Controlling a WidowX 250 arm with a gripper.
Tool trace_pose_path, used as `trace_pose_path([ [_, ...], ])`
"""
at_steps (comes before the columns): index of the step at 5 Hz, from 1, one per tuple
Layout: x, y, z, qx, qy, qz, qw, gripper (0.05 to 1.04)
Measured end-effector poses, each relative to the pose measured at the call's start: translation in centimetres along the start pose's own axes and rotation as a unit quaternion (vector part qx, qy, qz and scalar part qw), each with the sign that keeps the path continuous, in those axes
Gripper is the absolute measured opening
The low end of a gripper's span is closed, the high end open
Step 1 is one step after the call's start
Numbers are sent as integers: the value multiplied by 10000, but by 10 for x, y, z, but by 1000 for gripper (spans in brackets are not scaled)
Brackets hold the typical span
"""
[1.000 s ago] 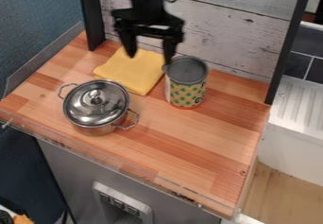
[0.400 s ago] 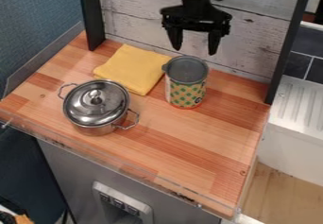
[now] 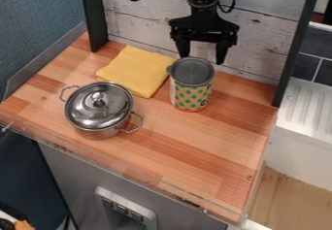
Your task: Metal container moved to the bottom right
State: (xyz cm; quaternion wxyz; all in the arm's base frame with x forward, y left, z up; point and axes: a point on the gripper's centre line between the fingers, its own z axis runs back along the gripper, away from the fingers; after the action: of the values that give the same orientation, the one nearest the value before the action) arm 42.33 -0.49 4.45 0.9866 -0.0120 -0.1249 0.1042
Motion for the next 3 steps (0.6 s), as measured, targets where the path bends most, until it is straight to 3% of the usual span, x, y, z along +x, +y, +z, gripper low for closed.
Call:
trace_pose_path([
  [1, -20, 1, -11, -11, 279, 135, 9995, 1001],
  [3, -73, -10, 10, -211, 551, 26, 9983, 1000],
])
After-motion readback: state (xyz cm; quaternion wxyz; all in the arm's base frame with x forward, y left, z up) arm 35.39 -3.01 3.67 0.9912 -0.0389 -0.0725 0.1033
